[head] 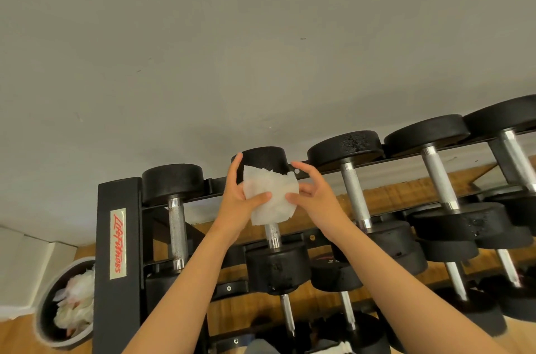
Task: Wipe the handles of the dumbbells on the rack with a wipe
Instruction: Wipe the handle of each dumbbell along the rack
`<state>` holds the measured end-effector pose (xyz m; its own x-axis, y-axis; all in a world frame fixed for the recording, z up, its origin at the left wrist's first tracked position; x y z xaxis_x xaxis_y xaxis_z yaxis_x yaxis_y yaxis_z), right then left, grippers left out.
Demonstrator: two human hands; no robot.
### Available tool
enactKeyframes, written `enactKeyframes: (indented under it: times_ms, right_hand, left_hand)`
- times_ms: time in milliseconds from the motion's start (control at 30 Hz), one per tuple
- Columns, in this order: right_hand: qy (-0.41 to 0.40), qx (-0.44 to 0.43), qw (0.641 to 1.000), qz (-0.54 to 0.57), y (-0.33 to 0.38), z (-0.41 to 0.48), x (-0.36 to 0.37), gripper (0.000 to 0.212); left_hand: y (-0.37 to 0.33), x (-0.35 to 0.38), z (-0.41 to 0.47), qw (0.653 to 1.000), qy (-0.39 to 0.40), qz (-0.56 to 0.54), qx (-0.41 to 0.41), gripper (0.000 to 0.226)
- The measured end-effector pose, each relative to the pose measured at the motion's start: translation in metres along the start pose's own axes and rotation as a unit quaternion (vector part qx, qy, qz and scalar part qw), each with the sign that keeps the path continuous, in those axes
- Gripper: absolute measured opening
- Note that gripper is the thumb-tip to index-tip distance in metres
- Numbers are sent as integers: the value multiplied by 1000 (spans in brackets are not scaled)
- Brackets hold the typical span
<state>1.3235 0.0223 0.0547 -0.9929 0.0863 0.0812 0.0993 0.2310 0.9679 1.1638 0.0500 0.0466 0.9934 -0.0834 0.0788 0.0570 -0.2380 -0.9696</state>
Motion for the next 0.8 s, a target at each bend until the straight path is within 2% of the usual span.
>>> enactKeyframes:
  times_ms: [100,167,233,333,467,667,800]
  right_hand:
    - [-20,-39,996,-76,5,3,-3,31]
    - [-29,-41,994,-93,4,4,-3,22]
    - [-28,-36,995,-92,3,3,-1,24]
    - [-14,-26,995,-93,0,2,4,37]
    - [-13,-19,993,-113,-2,0,5,45]
    - [13,-21,985,-172,-3,-3,7,47]
    - [30,-38,993,-106,0,-4,14,40]
  left_hand:
    - [-9,-1,-1,992,4,113,50,43]
    - [-8,-2,-1,987,-3,153,42,27]
    - [-5,-2,-2,986,-1,164,29,34]
    - [-4,-4,-4,982,-5,189,29,50]
    - [-3,-8,-6,983,7,182,25,53]
    - [-5,-22,-9,990,6,140,9,49]
    - [-10,-24,-13,997,-7,77,11,28]
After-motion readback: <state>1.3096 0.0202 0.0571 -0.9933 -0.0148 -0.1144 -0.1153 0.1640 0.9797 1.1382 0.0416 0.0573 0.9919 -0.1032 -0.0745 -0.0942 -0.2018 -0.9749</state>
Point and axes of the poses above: each hand's wrist, its own z-axis towards the middle knuckle, its own x-axis out of the palm, y = z × x, the point moved 9 cm from there along z, towards the middle knuckle, and after that the axes turned 4 degrees about -y, right-handed, at the moved point
